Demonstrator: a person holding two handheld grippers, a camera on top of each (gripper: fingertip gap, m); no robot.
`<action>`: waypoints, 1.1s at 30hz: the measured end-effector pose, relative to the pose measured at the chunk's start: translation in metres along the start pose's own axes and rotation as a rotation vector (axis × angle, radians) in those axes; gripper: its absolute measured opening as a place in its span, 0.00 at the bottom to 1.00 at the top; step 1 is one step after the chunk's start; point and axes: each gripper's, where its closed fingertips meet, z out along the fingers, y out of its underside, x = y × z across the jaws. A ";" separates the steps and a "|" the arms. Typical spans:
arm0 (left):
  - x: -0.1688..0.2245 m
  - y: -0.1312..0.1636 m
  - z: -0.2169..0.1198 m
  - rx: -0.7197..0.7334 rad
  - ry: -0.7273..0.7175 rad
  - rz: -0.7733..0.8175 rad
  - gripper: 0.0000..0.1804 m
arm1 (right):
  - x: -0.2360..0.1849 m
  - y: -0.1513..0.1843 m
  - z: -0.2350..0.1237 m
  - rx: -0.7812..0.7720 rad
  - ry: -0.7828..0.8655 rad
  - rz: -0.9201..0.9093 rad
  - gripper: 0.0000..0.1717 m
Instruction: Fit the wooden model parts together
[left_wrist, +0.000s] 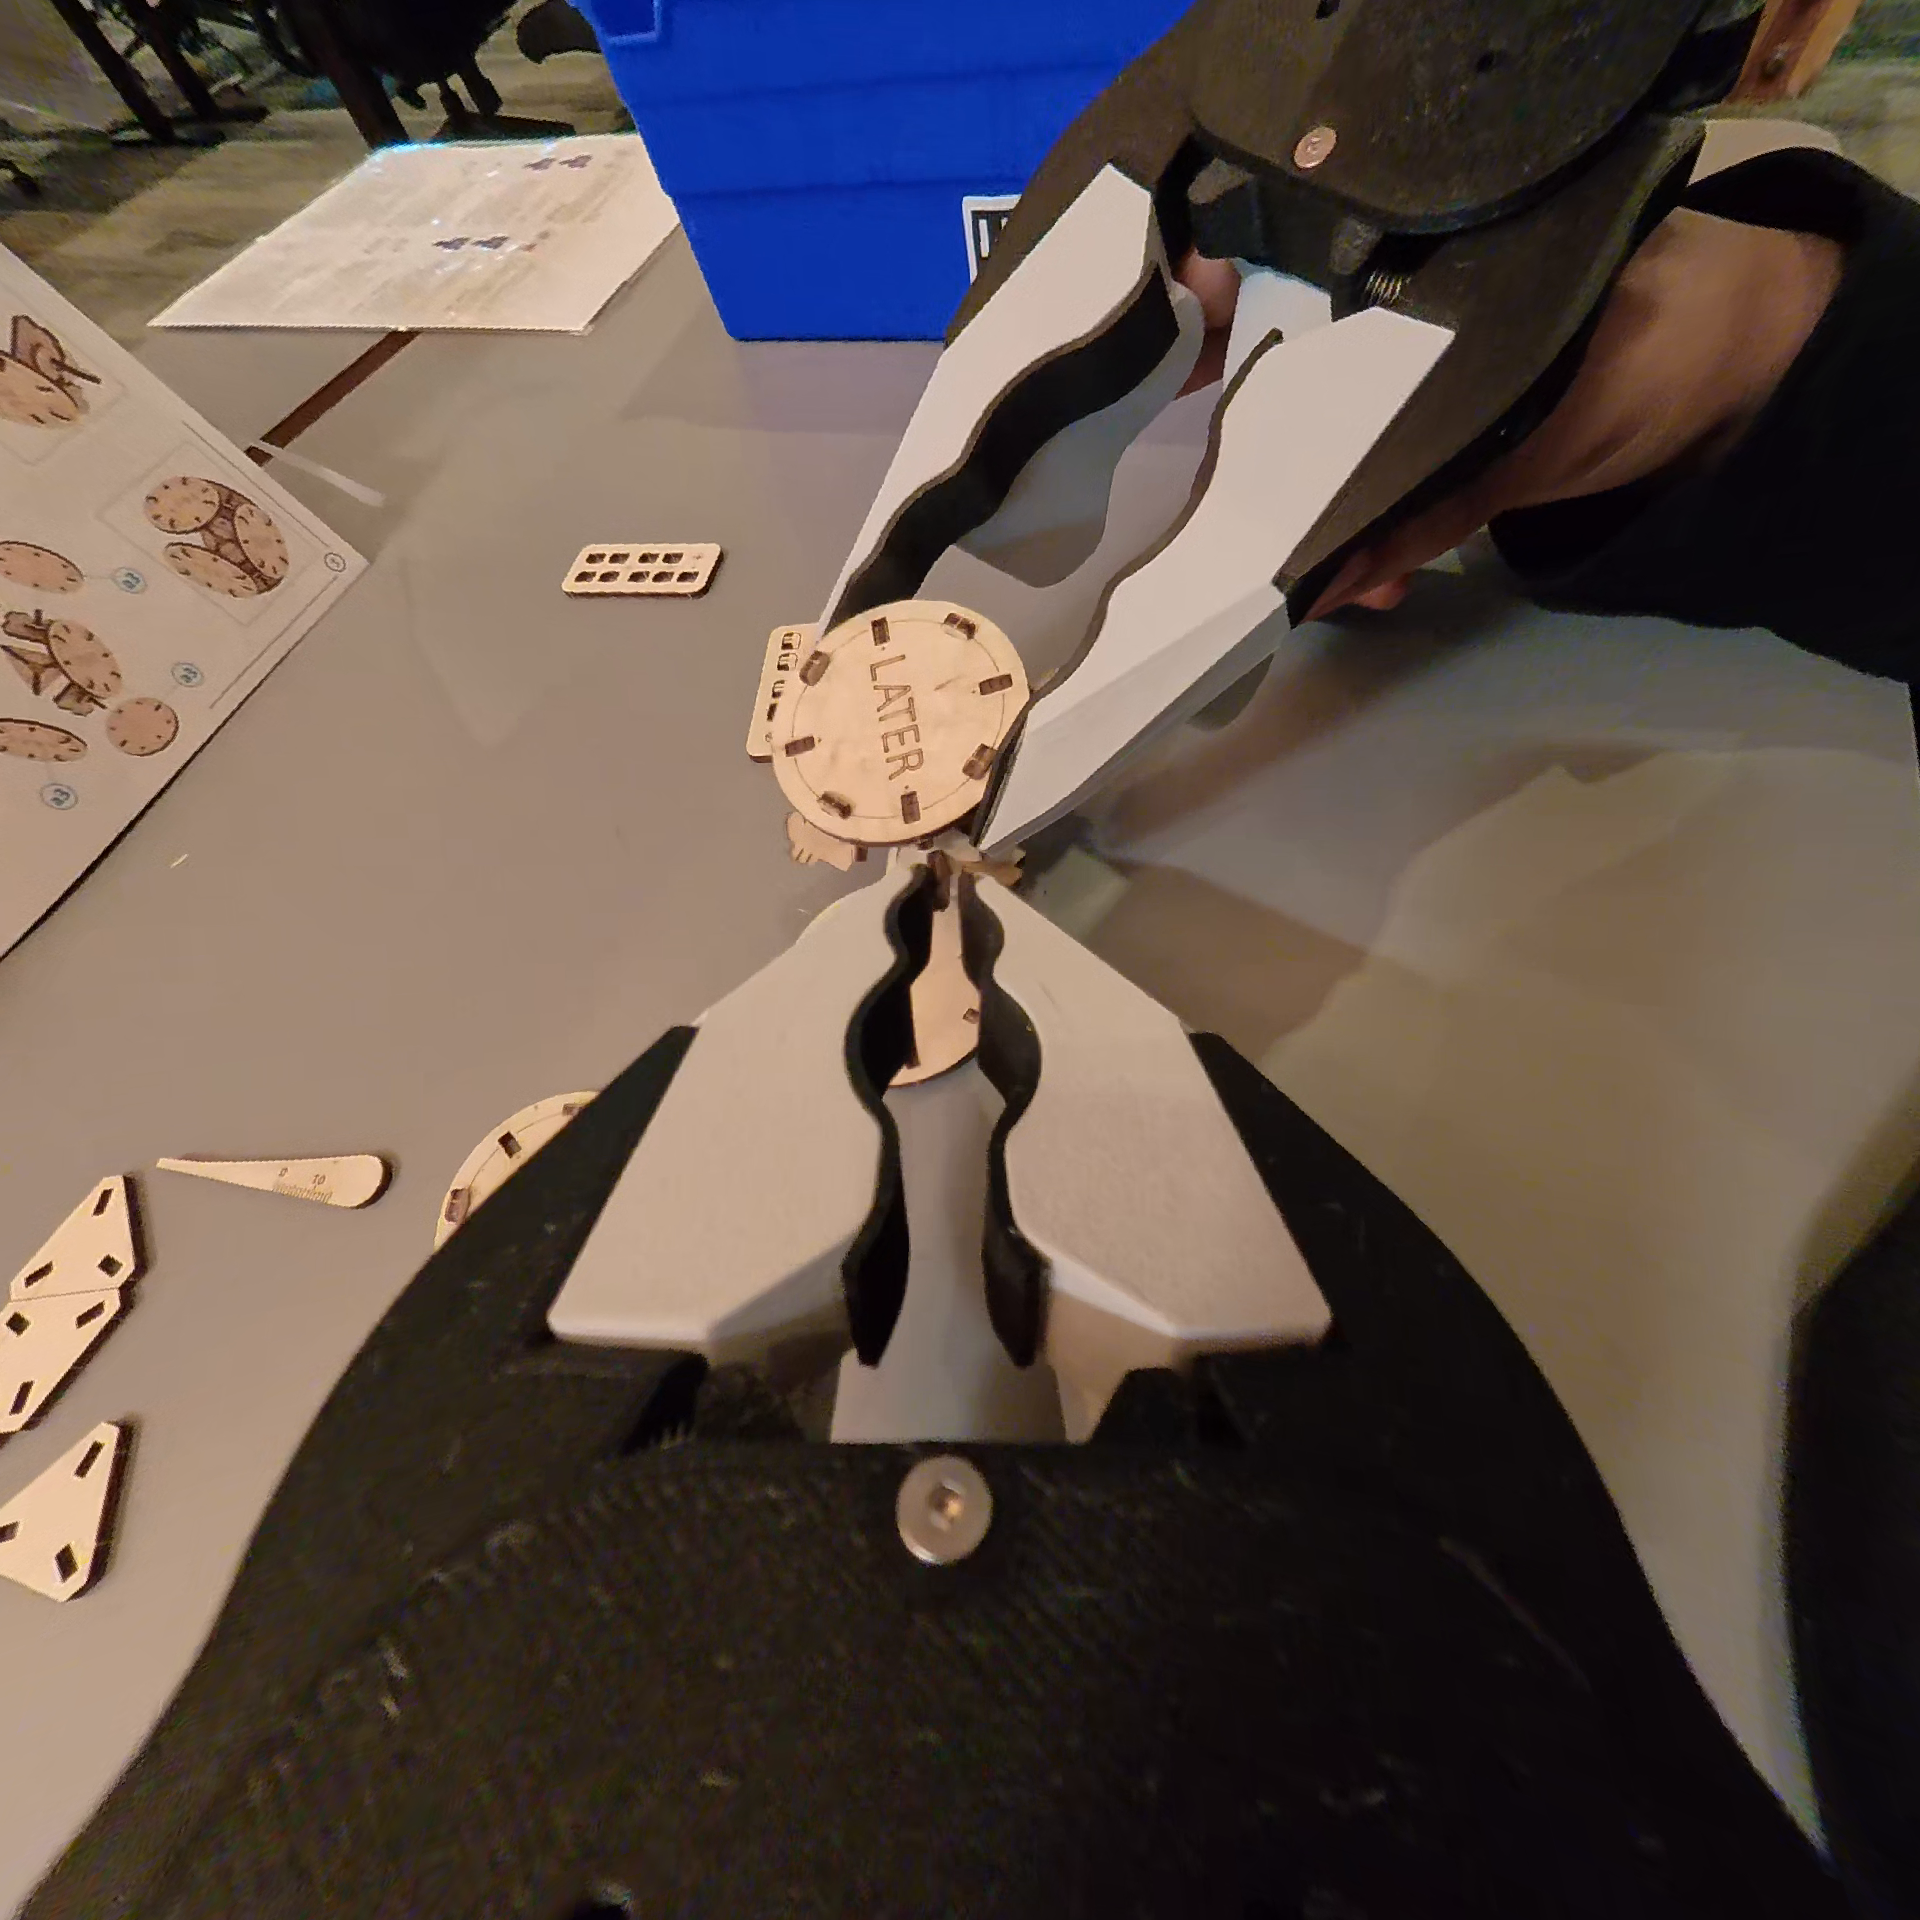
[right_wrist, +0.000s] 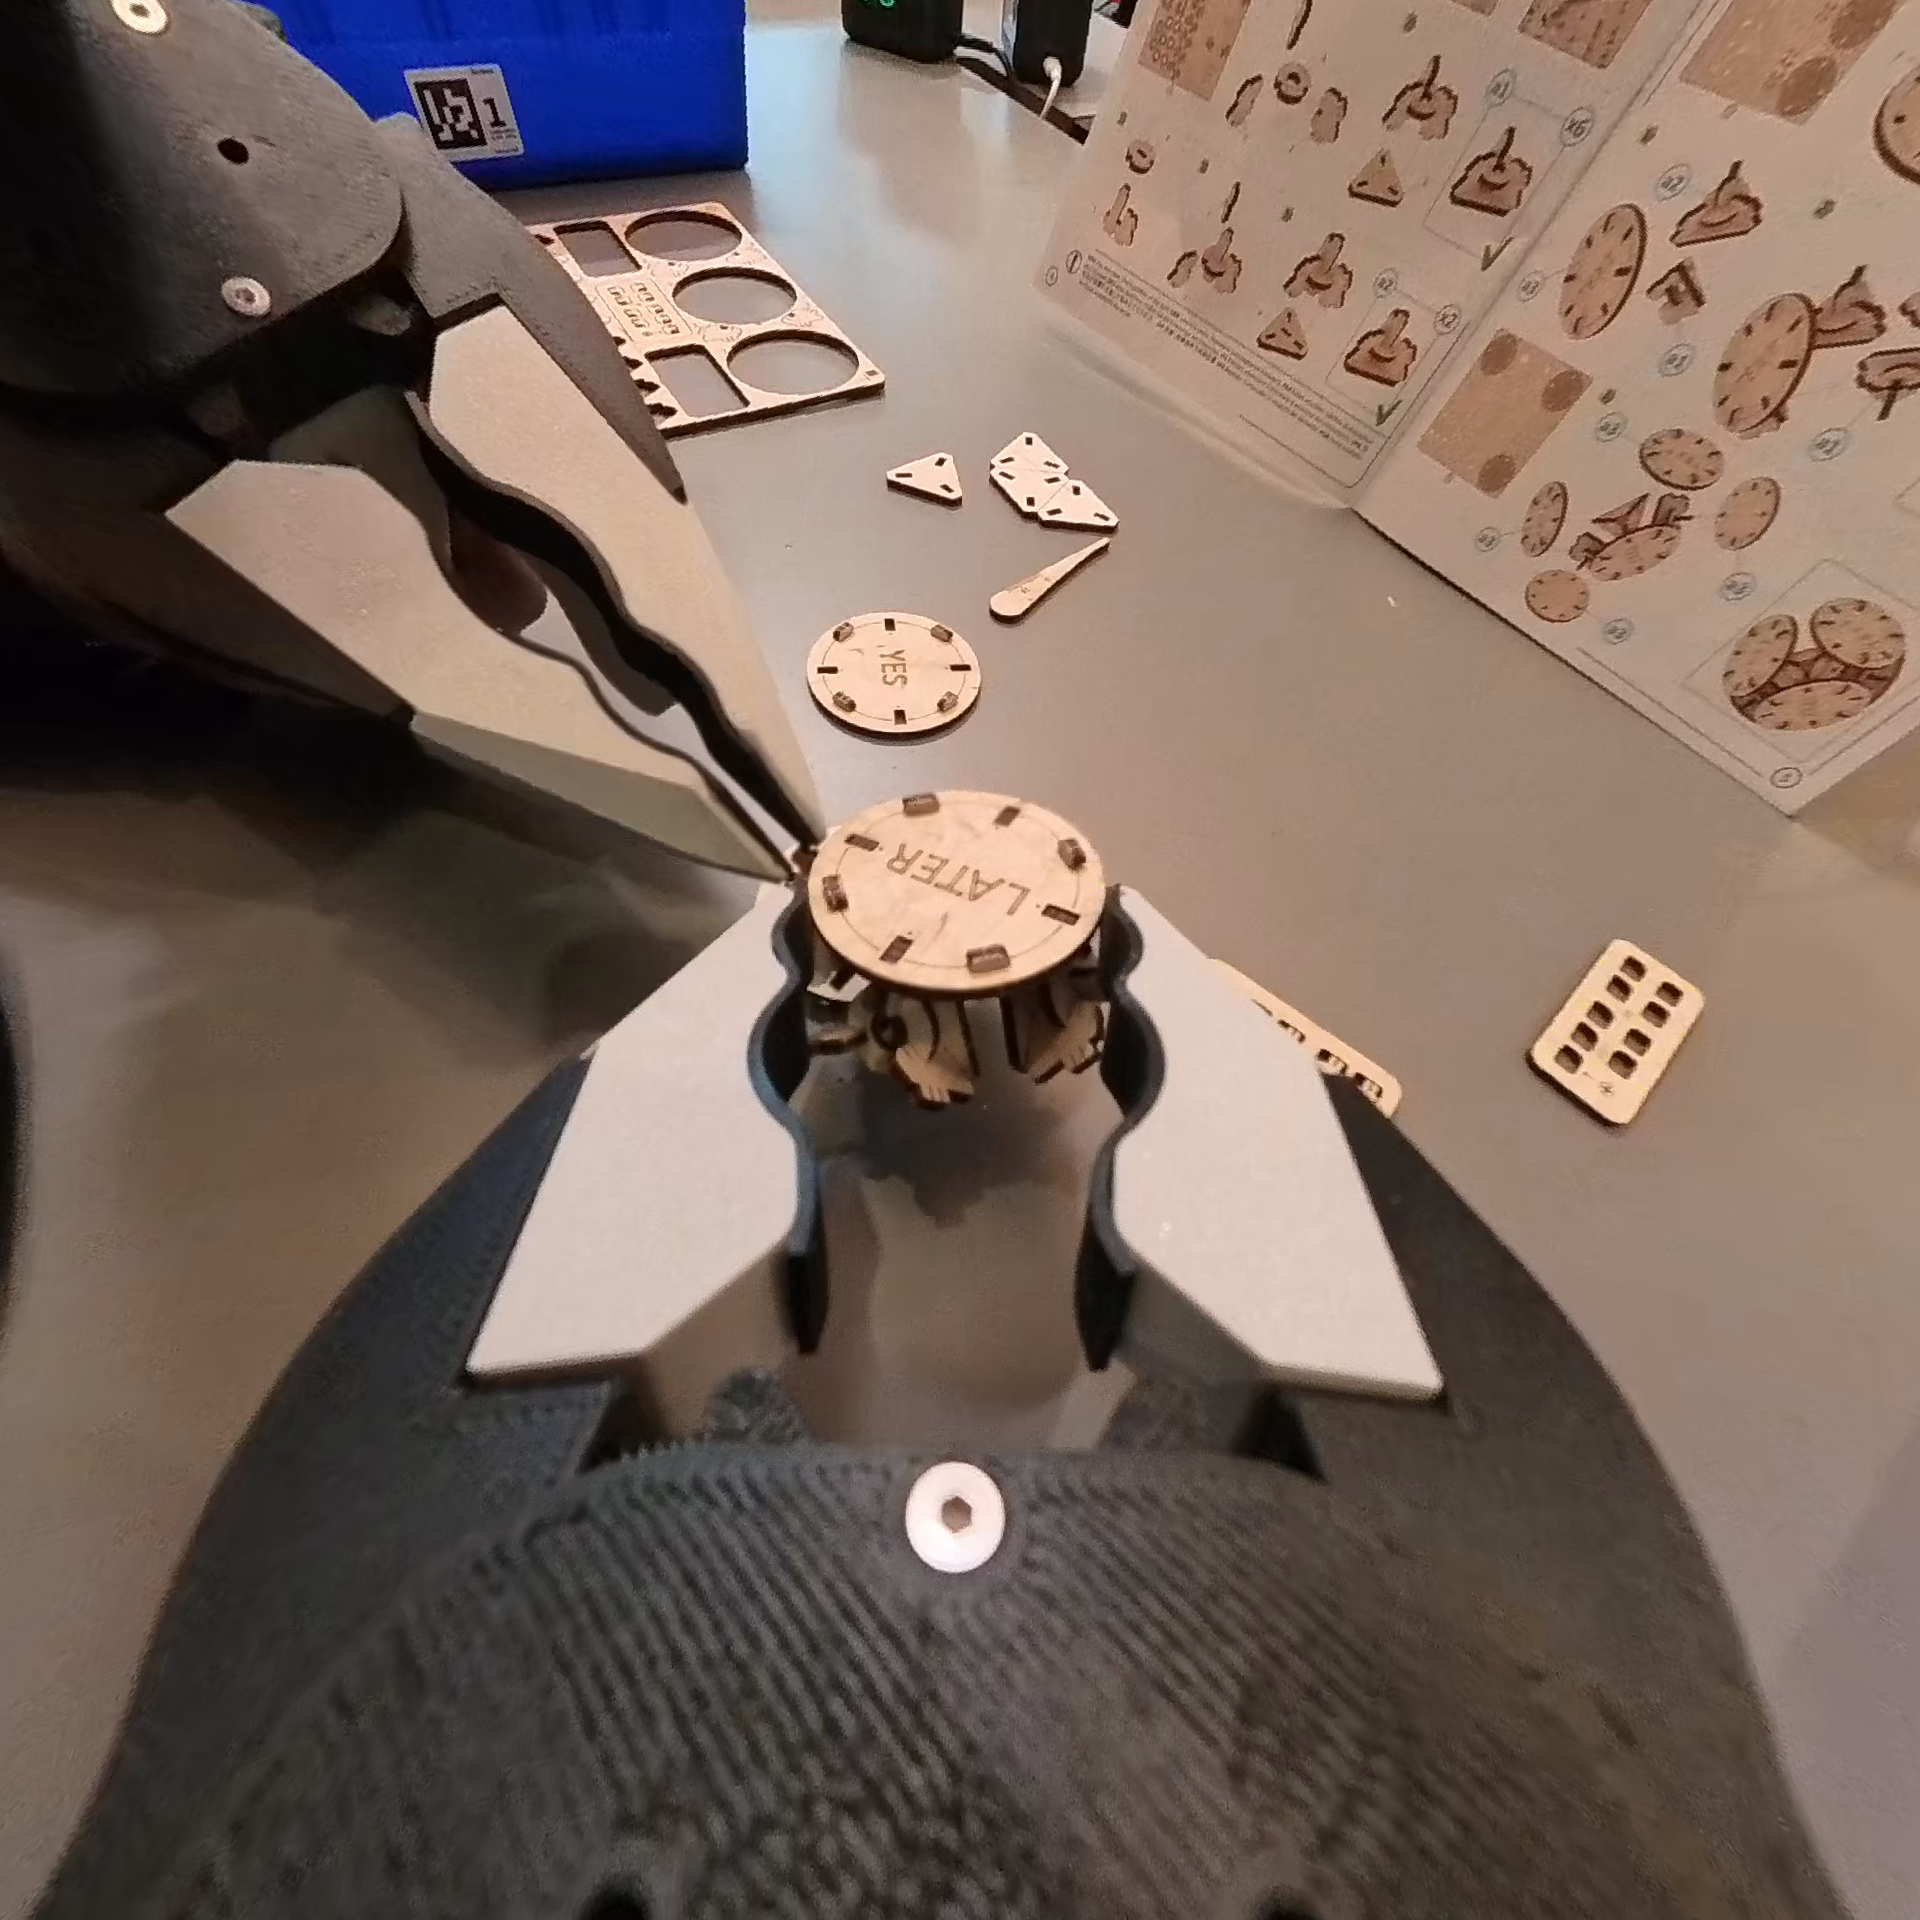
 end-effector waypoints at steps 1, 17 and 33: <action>0.000 0.000 0.000 0.002 0.001 -0.001 0.00 | 0.000 0.000 0.000 0.000 0.000 0.000 0.32; -0.005 -0.001 -0.002 0.011 -0.011 -0.028 0.00 | 0.004 -0.003 0.001 0.003 0.007 0.022 0.31; -0.010 -0.011 0.005 0.048 -0.014 -0.062 0.10 | 0.016 0.012 0.001 -0.052 0.045 0.119 0.32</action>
